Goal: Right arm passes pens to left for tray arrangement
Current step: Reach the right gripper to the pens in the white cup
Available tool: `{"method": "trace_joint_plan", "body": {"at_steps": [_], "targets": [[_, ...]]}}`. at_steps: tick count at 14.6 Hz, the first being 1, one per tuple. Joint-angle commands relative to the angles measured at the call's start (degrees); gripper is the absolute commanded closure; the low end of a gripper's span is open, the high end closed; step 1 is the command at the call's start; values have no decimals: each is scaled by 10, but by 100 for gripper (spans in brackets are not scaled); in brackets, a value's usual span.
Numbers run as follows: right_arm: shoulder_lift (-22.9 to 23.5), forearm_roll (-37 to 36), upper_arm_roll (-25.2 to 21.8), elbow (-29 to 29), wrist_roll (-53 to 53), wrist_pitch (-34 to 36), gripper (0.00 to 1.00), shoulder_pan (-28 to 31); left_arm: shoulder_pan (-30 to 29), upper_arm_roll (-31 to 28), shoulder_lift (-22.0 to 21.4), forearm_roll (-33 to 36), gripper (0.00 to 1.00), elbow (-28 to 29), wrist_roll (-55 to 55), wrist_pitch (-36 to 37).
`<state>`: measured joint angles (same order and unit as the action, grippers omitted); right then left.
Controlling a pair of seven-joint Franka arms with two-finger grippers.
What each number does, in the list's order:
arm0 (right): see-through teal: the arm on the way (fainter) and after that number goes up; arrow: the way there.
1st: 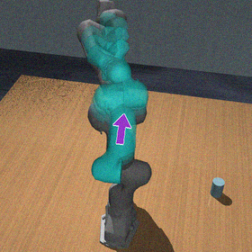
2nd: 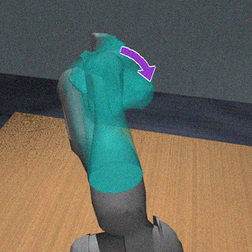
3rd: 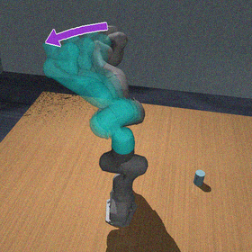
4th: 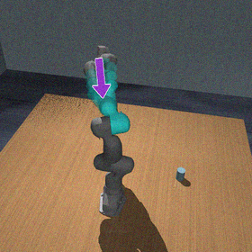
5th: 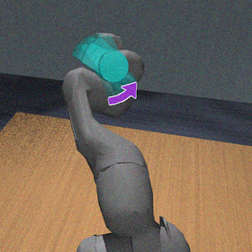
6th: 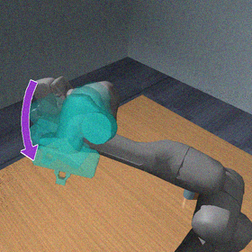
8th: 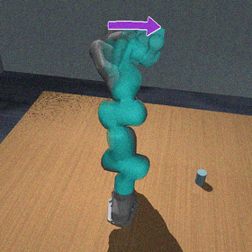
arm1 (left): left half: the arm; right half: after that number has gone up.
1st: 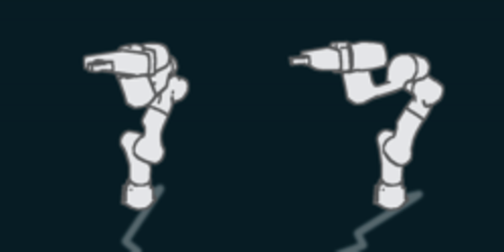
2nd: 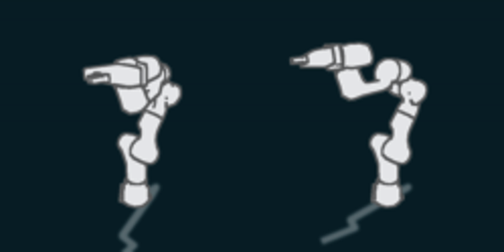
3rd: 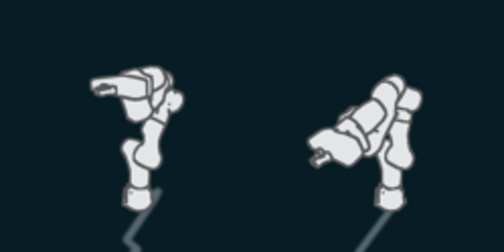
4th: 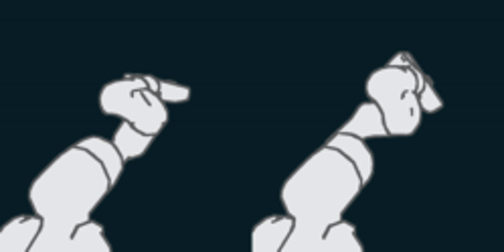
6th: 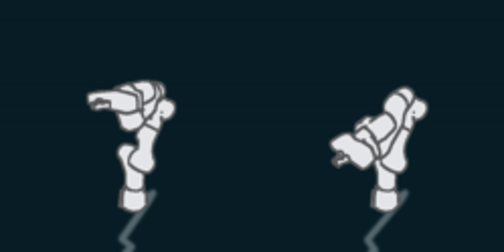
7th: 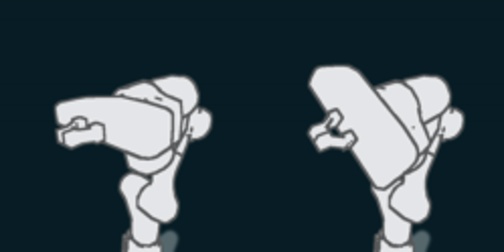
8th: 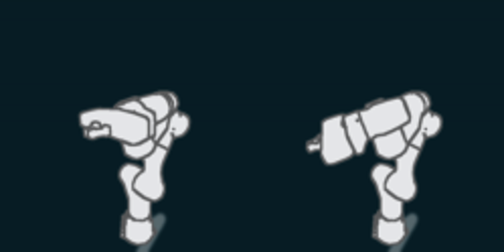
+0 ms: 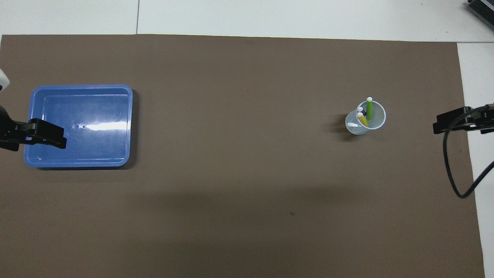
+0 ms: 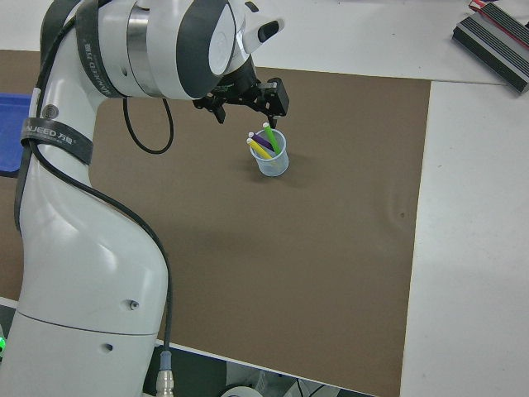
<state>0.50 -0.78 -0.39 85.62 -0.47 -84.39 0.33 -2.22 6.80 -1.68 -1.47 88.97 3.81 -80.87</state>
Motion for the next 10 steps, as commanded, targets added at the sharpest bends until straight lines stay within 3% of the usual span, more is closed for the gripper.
{"method": "trace_joint_plan", "body": {"at_steps": [1, 5, 10], "targets": [[-14, 2, 2, 17, -3, -8, 0, 1, -2, 1, -17, 3, 0, 21, -1, -4], [-17, 8, 3, 29, -4, -23, 0, 4, -2, 1, -17, 3, 0, 22, -6, -4], [-27, 34, 2, 93, 93, -165, 0, 19, -1, 1, -17, 3, 0, 22, -8, -3]]}}
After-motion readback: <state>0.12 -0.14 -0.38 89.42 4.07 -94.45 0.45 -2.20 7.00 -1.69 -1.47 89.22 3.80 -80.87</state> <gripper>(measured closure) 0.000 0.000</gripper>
